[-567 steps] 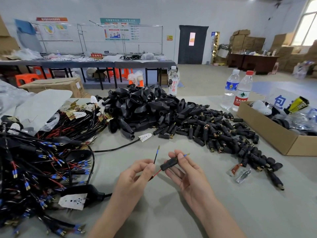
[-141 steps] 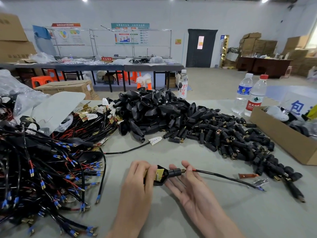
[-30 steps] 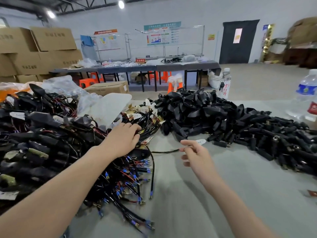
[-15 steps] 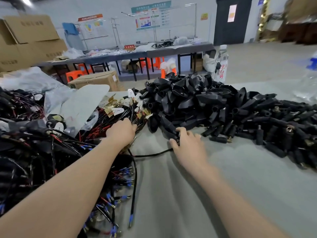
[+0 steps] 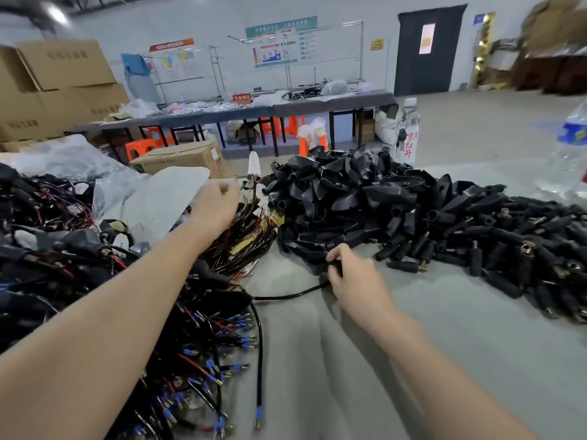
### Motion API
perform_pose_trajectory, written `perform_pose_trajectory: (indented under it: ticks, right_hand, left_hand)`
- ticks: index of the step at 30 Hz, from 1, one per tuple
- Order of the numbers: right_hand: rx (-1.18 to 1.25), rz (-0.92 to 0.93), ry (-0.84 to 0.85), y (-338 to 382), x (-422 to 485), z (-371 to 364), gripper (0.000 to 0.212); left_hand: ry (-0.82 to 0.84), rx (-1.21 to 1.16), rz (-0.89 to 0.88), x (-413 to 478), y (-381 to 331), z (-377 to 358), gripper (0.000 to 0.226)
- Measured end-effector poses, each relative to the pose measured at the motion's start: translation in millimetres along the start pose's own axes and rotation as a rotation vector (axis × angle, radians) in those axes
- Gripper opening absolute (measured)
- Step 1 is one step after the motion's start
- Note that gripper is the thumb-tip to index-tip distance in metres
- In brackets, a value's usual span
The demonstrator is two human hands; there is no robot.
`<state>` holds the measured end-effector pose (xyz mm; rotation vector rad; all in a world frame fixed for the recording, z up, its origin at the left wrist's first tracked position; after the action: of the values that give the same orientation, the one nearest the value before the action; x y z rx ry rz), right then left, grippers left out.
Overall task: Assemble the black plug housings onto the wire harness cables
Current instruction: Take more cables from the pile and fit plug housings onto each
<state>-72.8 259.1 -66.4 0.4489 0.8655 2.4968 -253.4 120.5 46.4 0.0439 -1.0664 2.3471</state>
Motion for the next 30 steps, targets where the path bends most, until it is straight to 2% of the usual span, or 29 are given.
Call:
perform_pose_trajectory:
  ticks: [3,5,8,10,11,12,14,17,20,24,26,28,30]
  right_hand:
    - [0.191,-0.023,-0.013,-2,-6,7,0.015]
    - [0.239,-0.023,-0.053,-2,-13,14,0.019]
    - [0.220,-0.004,-0.084,-4,-29,26,0.019]
    - [0.183,0.000,-0.096,-7,-41,35,0.019]
    - [0.147,0.011,-0.107,-9,-47,40,0.020]
    - [0.094,0.027,-0.125,-11,-53,45,0.021]
    - [-0.023,0.069,-0.190,-10,-62,54,0.019]
    - [-0.010,0.117,-0.332,-8,-74,73,0.017]
    - [0.285,-0.003,-0.388,-10,-89,88,0.017]
    - [1.084,-0.226,-0.282,-16,-117,90,0.017]
    - [1.199,-0.243,-0.254,-21,-135,87,0.015]
    - [1.208,-0.251,-0.237,-28,-152,80,0.018]
    - [1.208,-0.265,-0.233,-34,-168,73,0.021]
  left_hand:
    - [-0.102,-0.145,-0.114,3,-43,31,0.036]
    - [-0.055,-0.310,-0.085,4,-66,45,0.035]
    - [0.264,-0.645,0.186,-11,-79,40,0.024]
    - [0.467,-0.734,0.335,-33,-77,28,0.027]
    - [0.507,-0.743,0.350,-42,-77,25,0.027]
    - [0.492,-0.750,0.319,-49,-78,25,0.025]
    - [0.350,-0.808,0.161,-57,-85,33,0.021]
    - [0.188,-0.890,0.051,-66,-98,45,0.017]
    - [0.176,-0.977,0.062,-86,-103,43,0.021]
    - [0.231,-1.192,0.004,-128,-102,27,0.024]
    - [0.258,-1.274,-0.010,-155,-96,6,0.021]
    - [0.282,-1.417,-0.002,-184,-89,-20,0.016]
    - [0.268,-1.485,0.031,-209,-81,-43,0.020]
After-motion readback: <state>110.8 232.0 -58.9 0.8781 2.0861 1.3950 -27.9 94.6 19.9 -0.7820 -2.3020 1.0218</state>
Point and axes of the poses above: each hand's wrist, its own x-axis towards the middle knuckle, its own z-axis out of the back of the hand, y = z × x, the point moved 1 cm from there along x, towards the middle knuckle, and after that the axes turned 7 degrees about y, right-handed, at the moved point
